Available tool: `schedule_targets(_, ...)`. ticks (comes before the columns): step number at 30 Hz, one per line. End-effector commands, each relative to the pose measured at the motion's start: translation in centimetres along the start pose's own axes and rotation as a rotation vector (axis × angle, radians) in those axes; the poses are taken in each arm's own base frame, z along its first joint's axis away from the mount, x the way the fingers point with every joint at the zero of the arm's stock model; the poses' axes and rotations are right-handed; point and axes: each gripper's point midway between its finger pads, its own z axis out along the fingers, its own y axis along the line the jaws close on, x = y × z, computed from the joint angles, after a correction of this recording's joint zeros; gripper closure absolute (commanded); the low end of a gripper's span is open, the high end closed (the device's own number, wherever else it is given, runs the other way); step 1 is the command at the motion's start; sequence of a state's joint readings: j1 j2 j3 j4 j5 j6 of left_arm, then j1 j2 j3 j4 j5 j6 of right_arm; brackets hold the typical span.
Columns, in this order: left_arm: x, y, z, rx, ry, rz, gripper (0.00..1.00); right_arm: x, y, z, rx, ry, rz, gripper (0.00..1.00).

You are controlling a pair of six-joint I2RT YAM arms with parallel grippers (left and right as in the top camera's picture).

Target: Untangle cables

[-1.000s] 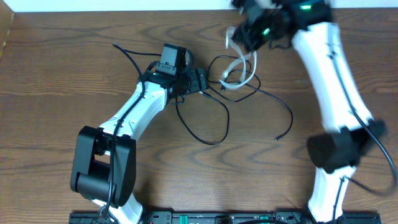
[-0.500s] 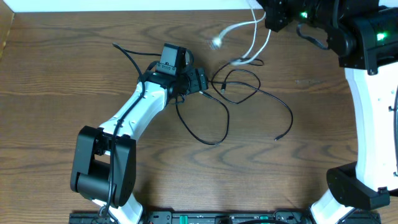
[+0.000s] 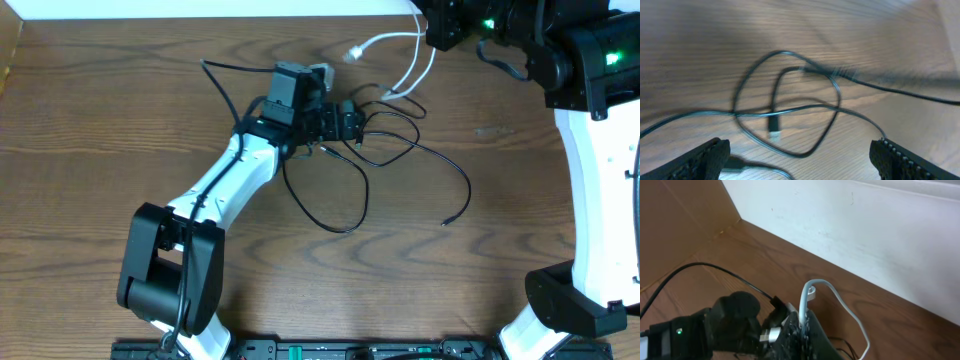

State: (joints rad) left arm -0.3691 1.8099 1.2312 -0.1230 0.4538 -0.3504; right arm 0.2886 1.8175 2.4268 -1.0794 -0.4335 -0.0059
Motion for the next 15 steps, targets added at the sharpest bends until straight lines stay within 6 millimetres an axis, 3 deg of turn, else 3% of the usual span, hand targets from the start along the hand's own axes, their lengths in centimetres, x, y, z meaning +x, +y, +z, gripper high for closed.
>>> schedule_targets(1,0.2,-1.8,1.0,0.056,0.006,0.027,0.05,-0.4,0.1,-1.1,0.008,-0.016,0.013,0.99)
schedule_targets(5,0.7,-2.6,2.9,0.086,0.011,-0.104,0.05,-0.3,0.1,-1.1,0.013,-0.011,0.015,0.99)
schedule_targets(8,0.3,-4.6,3.9,0.177,-0.011,-0.106,0.06,-0.1,-0.2,-1.1,0.025,-0.006,0.018,0.99)
schedule_targets(15,-5.2,-9.3,2.1,0.377,-0.228,-0.076,0.04,0.4,-1.8,-1.7,0.053,0.011,0.048,0.99)
